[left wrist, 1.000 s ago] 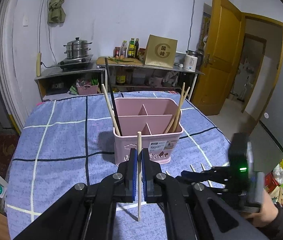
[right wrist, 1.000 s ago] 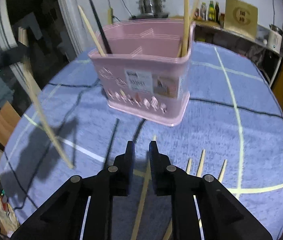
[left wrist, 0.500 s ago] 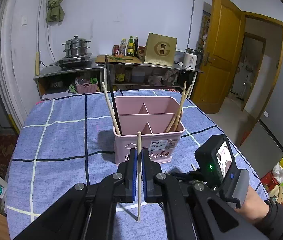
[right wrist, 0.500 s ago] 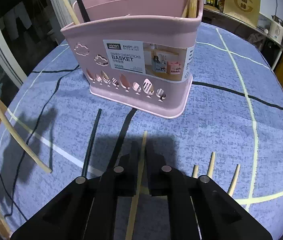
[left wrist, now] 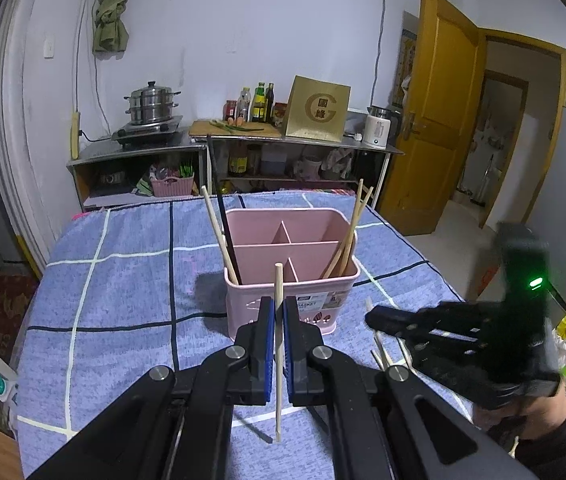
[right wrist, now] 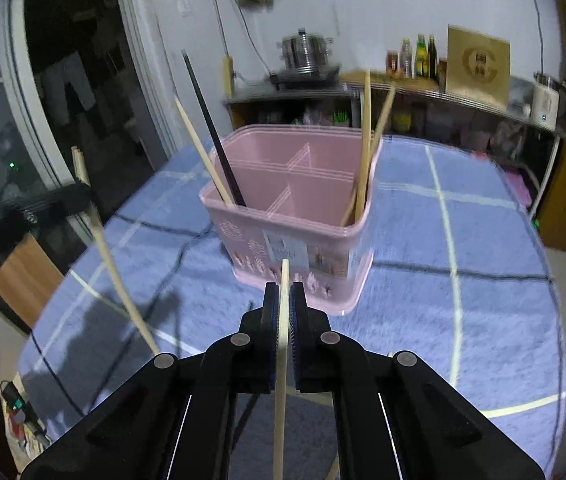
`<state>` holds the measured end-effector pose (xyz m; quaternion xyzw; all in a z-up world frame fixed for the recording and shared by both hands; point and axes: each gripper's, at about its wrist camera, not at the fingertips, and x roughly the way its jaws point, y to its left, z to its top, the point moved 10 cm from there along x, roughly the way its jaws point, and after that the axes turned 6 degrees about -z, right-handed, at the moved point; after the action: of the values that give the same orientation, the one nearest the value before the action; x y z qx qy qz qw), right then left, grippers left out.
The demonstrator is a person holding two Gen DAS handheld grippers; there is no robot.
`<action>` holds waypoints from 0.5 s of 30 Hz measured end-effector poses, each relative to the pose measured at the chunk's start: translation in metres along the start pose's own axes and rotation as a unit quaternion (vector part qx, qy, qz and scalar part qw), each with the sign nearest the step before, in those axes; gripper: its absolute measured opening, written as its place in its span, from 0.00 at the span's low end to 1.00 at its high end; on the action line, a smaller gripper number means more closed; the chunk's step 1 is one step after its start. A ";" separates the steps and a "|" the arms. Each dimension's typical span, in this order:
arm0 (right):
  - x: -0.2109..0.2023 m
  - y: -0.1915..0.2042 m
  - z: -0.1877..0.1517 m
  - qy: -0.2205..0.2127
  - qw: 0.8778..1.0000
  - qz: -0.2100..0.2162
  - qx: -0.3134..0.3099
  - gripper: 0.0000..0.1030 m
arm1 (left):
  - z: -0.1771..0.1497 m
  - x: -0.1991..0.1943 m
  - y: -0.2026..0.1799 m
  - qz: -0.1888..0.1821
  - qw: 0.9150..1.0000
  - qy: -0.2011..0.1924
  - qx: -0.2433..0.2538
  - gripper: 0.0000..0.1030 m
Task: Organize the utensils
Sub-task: 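Lift both bamboo chopsticks and carry them over the pink basket, then lower both bamboo chopsticks into the basket and open both grippers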
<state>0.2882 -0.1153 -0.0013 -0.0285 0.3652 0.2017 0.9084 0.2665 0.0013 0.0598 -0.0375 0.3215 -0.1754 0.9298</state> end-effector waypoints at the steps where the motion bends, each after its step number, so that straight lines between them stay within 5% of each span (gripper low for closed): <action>1: -0.007 0.000 0.003 -0.008 1.000 0.001 0.000 0.05 | 0.001 -0.002 -0.001 0.000 1.000 -0.002 0.001 0.04; 15: -0.054 0.004 0.023 -0.068 0.998 -0.003 0.000 0.05 | 0.017 -0.025 -0.013 0.002 1.000 -0.019 0.011 0.04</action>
<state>0.2664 -0.1254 0.0519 -0.0155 0.3021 0.2008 0.9318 0.2546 -0.0032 0.0898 -0.0297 0.3022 -0.1766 0.9363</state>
